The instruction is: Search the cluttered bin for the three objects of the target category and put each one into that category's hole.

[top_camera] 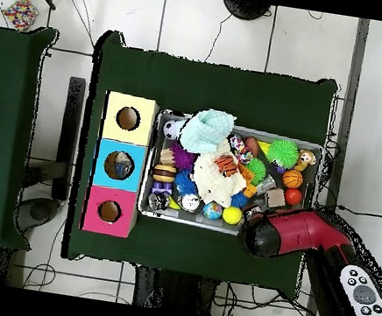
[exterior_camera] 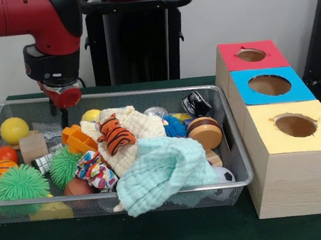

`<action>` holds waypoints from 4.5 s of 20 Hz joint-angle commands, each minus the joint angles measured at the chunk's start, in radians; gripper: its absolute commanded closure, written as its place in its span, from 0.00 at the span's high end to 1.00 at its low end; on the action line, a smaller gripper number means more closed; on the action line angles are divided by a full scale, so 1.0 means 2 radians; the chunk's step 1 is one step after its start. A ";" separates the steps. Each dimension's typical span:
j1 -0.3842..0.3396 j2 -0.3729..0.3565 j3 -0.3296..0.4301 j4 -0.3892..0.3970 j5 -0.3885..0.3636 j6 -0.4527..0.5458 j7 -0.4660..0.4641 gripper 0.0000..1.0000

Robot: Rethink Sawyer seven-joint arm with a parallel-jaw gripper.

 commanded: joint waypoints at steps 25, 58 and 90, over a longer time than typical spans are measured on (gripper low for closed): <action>-0.046 0.046 0.082 -0.076 -0.023 -0.031 -0.054 1.00; 0.062 0.012 -0.036 -0.111 -0.069 0.035 0.053 1.00; 0.025 0.066 -0.055 -0.105 0.052 0.018 0.012 1.00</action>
